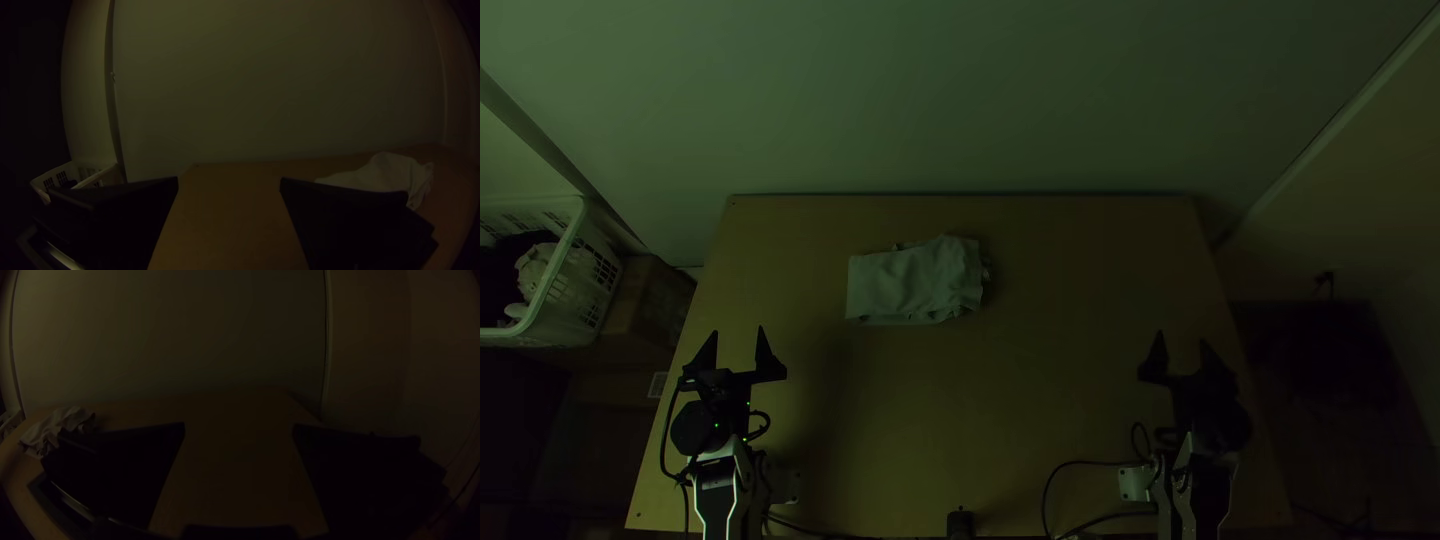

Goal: Fold the t-shirt

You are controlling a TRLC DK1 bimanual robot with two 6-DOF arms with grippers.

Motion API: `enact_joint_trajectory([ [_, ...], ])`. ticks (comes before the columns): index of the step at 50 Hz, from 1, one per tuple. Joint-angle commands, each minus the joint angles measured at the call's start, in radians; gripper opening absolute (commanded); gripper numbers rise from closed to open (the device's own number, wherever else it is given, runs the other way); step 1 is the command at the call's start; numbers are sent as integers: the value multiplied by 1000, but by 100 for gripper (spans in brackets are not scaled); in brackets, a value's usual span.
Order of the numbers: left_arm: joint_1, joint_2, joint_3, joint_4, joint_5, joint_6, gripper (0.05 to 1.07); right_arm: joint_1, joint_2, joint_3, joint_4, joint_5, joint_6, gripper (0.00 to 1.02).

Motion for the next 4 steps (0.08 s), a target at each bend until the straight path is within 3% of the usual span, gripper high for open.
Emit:
enact_joint_trajectory([
  [1,5,-6,-45,-28,8,18,103,-7,-4,-12,-8,7,9,99],
  [4,5,-6,-45,-28,7,18,103,-7,-4,-12,-8,7,9,99],
])
